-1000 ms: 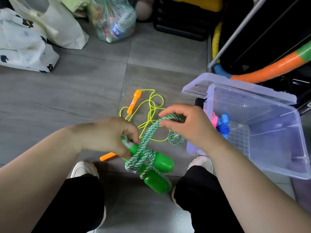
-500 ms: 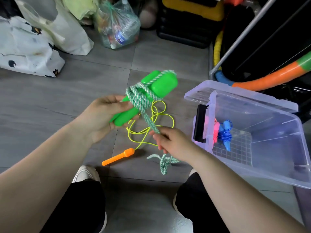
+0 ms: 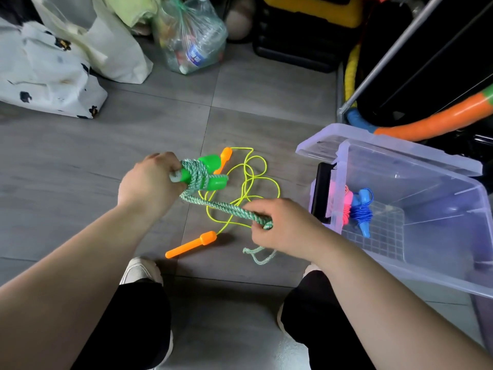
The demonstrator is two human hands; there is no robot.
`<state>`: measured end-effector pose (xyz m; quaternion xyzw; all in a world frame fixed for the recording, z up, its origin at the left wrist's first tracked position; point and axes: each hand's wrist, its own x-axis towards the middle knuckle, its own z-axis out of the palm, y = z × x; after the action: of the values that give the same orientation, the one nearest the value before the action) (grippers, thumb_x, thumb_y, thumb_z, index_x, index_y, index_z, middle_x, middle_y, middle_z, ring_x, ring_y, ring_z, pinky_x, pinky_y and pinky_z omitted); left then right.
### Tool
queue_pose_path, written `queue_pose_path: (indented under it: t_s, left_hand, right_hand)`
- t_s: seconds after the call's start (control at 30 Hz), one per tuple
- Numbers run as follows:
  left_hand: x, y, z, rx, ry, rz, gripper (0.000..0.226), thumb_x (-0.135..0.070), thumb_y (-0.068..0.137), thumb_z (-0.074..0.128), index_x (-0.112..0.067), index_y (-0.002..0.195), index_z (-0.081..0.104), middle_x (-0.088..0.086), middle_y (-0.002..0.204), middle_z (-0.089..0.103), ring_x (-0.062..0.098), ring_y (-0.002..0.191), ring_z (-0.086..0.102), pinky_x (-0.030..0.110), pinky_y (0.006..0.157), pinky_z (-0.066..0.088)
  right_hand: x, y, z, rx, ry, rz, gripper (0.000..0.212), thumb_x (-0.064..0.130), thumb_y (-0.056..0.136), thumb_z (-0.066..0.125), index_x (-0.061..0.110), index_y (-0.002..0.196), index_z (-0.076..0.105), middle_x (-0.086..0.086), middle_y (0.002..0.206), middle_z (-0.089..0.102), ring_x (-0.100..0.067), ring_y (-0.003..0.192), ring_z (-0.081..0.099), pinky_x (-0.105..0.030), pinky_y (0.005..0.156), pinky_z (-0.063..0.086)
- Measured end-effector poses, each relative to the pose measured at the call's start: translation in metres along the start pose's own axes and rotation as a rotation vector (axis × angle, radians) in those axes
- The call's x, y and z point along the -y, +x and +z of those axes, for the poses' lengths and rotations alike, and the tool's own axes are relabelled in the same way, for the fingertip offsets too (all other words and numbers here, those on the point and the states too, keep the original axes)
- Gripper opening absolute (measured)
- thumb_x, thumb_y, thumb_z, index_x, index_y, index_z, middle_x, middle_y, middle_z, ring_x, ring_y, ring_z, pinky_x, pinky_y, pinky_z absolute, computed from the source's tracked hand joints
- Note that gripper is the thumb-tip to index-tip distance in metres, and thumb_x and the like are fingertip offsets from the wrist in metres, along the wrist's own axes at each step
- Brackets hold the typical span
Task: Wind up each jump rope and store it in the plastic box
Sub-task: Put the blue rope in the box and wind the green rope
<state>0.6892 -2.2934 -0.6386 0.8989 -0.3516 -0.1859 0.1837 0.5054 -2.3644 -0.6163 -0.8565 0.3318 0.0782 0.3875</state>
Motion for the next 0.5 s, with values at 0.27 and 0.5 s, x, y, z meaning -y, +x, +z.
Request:
queue_pose_path:
  t_s: [0.27,0.5]
  left_hand:
    - [-0.013,-0.016,0.016,0.445,0.257,0.245,0.033,-0.012,0.08,0.058,-0.013,0.112,0.054,0.008,0.121,0.053,0.029,0.108,0.053,0.028,0.08,0.04]
    - [-0.022,-0.029,0.016,0.714,0.259,0.512,0.037,-0.014,0.086,0.053,-0.013,0.121,0.042,-0.005,0.106,0.033,0.019,0.101,0.045,0.018,0.069,0.026]
  right_hand:
    - [0.004,-0.001,-0.012,-0.216,0.103,-0.116,0.015,0.016,0.083,0.059,0.016,0.094,0.07,0.008,0.08,0.062,-0.008,0.072,0.053,-0.022,0.068,0.041]
    - [-0.007,0.004,-0.025,-0.361,0.224,-0.041,0.015,0.015,0.085,0.057,0.014,0.093,0.07,0.014,0.072,0.058,-0.004,0.073,0.053,-0.024,0.072,0.043]
